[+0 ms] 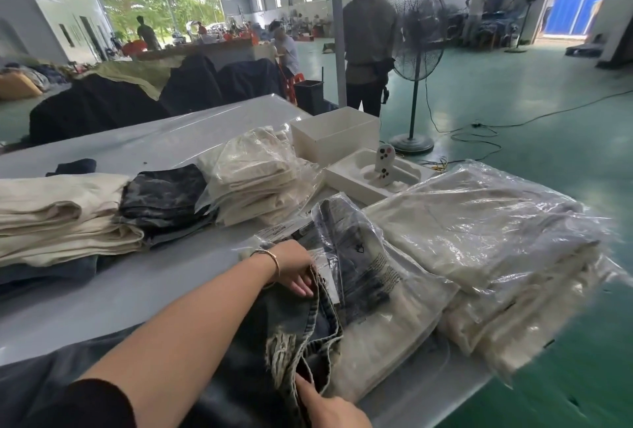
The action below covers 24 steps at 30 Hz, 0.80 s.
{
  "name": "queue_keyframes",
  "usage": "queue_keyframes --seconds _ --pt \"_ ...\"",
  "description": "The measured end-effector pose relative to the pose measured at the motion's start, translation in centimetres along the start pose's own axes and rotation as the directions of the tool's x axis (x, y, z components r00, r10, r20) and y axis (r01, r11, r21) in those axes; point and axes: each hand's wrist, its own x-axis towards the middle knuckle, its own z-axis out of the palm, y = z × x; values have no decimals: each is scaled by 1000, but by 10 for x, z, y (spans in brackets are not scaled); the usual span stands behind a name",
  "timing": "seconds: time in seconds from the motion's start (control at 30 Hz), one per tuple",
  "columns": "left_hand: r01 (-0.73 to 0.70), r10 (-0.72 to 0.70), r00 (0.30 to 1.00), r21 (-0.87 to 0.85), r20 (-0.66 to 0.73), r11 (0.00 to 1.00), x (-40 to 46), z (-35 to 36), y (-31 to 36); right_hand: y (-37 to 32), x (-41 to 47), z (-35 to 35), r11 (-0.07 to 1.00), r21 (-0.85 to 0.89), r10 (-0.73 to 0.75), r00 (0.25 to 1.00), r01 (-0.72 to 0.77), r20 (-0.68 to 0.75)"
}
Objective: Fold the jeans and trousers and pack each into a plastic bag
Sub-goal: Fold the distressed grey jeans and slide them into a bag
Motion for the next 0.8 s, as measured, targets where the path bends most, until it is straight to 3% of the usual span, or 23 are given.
queue_keyframes --seconds 0.07,0.13,0.23,0.3,0.37,0.57,0.8 --pt "-132 178 980 373 -92 919 4 -1 -7 1 -15 -10 989 -104 -124 977 107 -174" --pt "-164 336 934 691 -120 704 10 3 -14 8 -25 -12 970 -139 -223 962 202 -155" --pt "-279 465 885 782 -17 558 13 12 -17 9 -23 -11 947 -202 -287 939 249 -189" --pt "-354 549 831 851 96 387 13 19 -15 9 -23 -15 947 -219 -287 929 237 -234" --pt "-379 586 795 882 157 279 11 21 -13 12 -22 -19 953 -212 -267 928 215 -260" --pt "-367 577 800 896 168 248 1 1 -13 15 -19 -27 965 -157 -253 912 212 -322" --pt "-194 578 813 967 64 165 -10 -61 -29 13 -18 -44 953 -116 -304 851 281 -428"
